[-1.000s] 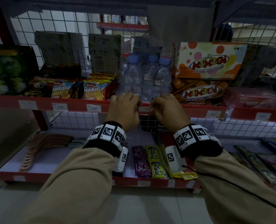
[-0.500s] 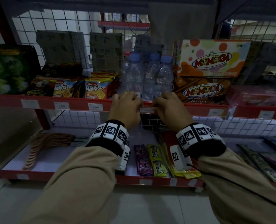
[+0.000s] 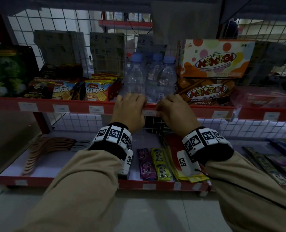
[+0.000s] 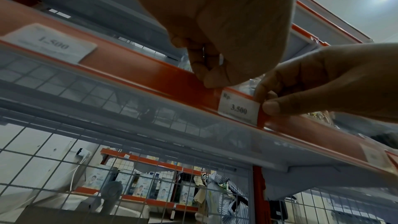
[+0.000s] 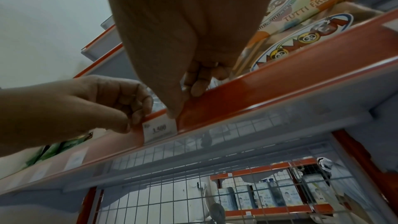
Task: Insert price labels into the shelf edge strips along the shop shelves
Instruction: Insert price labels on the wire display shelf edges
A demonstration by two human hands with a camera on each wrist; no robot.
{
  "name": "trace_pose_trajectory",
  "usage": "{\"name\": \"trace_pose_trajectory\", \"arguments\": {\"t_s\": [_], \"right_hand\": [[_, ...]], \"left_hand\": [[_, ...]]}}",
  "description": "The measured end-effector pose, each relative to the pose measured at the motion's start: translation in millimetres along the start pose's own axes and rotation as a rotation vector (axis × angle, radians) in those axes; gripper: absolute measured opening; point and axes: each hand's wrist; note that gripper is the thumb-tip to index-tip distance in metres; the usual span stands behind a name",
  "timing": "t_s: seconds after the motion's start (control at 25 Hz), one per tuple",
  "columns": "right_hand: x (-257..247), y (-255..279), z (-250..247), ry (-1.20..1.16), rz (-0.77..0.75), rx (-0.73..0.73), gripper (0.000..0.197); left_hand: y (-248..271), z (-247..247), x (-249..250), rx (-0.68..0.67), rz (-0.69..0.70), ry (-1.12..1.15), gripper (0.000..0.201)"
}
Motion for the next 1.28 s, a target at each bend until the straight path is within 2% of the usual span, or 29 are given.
{"name": "trace_pose_trajectory", "arguments": {"t_s": [0.16,0.32,0.52,0.72,1.04,1.28], "right_hand": [[13.2,6.5,-9.6,0.016,0.016,0.031,0.022],[36.9,21.6,-22.4,0.218,0.034,0.013,0.034],[70.3,42.3,-41.5,0.378,0.124,-0.011,0.043],[106.9,66.3,-54.6,0.378,0.257,0.037,0.042],[125.4,76.9,-46.1,0.211,0.145,0.189,0.033],[130.3,74.5,-50.3,0.302,0.142,0.101,0.026]], "left_hand": [[1.0,1.7,3.3,0.035,0.003,-0.027,0.021],[-4.3,4.9,22.2,0.116,0.013,-0.055,0.025],[-15.1,19.8,81.7,0.057,0.119,0.052,0.039],[-17.8,35.2,125.1,0.044,0.189,0.091,0.052],[-28.6,42.7,144.1,0.095,0.156,0.203,0.036],[-30.3,46.6,149.2,0.053,0.137,0.19,0.033]]}}
Point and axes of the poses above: each hand's wrist, its own y-axis away from the middle knuckle, its own z-axis out of the palm, x = y × z, and after that the axes turned 1 degree about x, right-handed
